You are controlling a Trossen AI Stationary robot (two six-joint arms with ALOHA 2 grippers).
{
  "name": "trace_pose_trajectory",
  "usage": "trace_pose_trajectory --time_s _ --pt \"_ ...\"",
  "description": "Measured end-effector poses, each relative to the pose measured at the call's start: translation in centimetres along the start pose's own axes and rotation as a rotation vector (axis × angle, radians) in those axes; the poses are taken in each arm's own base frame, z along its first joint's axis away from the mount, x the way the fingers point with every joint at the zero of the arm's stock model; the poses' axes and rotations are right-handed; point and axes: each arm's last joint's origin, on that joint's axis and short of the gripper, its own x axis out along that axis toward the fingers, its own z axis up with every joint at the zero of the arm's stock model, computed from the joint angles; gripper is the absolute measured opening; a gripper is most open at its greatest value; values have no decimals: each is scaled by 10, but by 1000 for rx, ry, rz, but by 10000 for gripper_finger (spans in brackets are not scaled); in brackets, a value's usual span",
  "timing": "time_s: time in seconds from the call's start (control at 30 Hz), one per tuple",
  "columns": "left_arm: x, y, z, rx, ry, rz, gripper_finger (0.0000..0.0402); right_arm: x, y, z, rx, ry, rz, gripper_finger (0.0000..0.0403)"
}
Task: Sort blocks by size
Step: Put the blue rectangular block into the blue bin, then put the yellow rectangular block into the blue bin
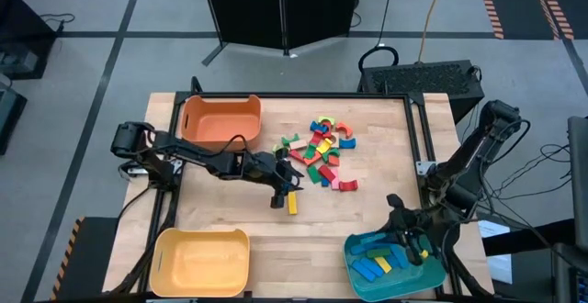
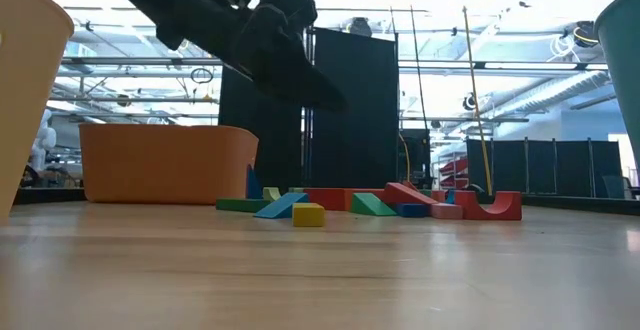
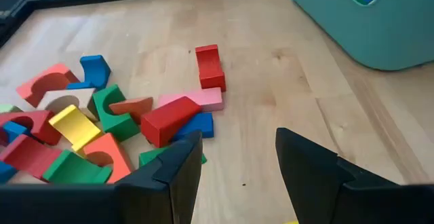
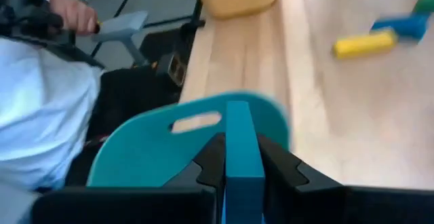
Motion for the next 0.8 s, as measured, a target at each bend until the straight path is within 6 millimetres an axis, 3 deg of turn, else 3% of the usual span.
trace_pose_trajectory --time_s 0.47,0.8 --pt "0 -10 -4 56 51 53 189 40 7 -34 -13 172 -103 63" --pt "-1 -11 -10 117 121 32 189 48 5 -37 73 174 -143 107"
